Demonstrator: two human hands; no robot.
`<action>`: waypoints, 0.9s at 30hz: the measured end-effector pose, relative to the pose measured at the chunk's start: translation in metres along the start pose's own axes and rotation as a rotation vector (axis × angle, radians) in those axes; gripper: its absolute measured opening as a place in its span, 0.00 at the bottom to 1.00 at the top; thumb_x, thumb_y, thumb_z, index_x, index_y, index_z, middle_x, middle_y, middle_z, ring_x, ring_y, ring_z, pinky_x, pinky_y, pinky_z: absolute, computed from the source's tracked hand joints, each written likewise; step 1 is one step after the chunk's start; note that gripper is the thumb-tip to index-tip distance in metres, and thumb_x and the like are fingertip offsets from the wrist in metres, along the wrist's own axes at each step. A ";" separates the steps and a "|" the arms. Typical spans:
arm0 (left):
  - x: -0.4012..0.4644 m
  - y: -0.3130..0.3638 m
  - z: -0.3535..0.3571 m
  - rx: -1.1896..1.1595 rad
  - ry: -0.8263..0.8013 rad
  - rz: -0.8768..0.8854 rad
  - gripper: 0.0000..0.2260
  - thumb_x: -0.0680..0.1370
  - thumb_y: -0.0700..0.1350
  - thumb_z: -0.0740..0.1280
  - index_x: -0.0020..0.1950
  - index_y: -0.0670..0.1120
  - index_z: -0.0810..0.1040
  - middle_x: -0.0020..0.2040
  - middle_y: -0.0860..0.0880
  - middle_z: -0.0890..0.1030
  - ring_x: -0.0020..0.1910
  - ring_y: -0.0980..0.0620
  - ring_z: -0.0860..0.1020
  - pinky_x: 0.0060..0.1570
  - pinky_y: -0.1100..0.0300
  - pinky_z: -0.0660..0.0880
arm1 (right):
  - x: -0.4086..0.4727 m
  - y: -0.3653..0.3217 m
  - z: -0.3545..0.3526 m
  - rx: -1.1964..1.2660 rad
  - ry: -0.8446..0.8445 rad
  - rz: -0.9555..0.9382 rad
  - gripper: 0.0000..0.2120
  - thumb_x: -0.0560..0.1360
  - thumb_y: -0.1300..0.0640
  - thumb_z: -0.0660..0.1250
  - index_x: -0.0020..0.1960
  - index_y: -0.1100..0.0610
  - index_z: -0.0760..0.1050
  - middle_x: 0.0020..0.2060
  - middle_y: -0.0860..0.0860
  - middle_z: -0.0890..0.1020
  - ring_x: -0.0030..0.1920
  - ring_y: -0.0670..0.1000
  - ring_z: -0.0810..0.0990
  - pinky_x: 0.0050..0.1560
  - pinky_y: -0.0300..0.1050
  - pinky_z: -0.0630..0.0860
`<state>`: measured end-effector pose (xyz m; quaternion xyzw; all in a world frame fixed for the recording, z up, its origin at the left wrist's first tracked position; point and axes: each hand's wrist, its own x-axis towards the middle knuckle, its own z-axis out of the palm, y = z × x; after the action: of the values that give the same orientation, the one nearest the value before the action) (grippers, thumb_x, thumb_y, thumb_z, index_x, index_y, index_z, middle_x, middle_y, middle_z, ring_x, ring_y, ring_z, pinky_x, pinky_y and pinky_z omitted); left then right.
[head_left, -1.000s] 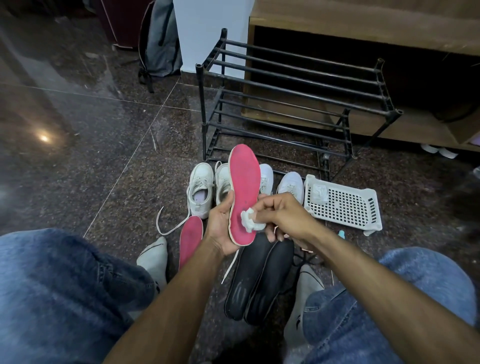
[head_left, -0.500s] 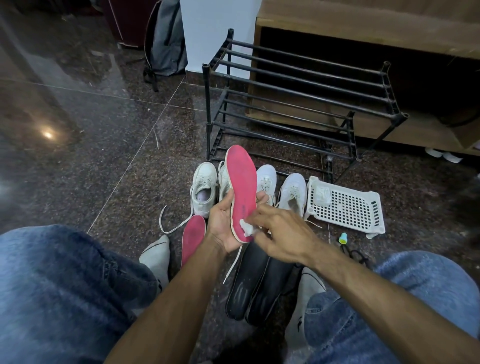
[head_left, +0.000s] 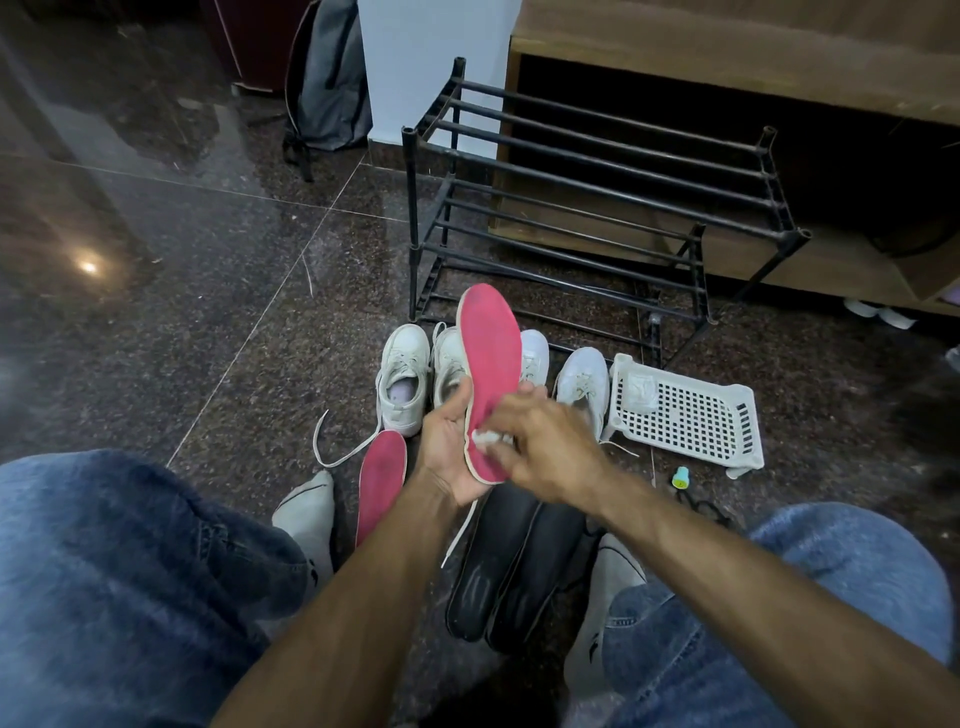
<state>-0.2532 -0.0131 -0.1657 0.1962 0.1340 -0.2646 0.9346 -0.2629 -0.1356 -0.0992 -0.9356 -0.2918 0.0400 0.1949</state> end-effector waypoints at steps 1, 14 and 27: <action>0.001 0.002 0.001 0.011 0.008 0.007 0.28 0.81 0.57 0.55 0.57 0.34 0.80 0.57 0.38 0.81 0.69 0.43 0.72 0.70 0.47 0.65 | -0.008 -0.005 0.002 0.028 -0.037 -0.049 0.07 0.76 0.55 0.67 0.52 0.53 0.81 0.47 0.46 0.79 0.46 0.51 0.78 0.44 0.48 0.74; 0.004 -0.001 -0.002 -0.007 0.028 0.046 0.26 0.79 0.55 0.58 0.62 0.34 0.76 0.63 0.39 0.77 0.67 0.42 0.74 0.64 0.46 0.71 | -0.012 -0.004 -0.002 0.011 -0.048 -0.050 0.09 0.76 0.56 0.67 0.55 0.52 0.82 0.49 0.47 0.81 0.48 0.53 0.79 0.49 0.49 0.76; 0.001 0.001 -0.003 0.039 0.052 0.040 0.27 0.77 0.57 0.59 0.56 0.33 0.81 0.65 0.37 0.76 0.65 0.44 0.75 0.65 0.48 0.70 | -0.014 -0.009 -0.013 -0.085 -0.160 -0.076 0.11 0.78 0.53 0.65 0.59 0.50 0.79 0.53 0.43 0.78 0.53 0.49 0.78 0.54 0.51 0.72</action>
<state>-0.2525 -0.0111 -0.1681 0.2240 0.1491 -0.2433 0.9319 -0.2772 -0.1414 -0.0845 -0.9250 -0.3431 0.0947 0.1326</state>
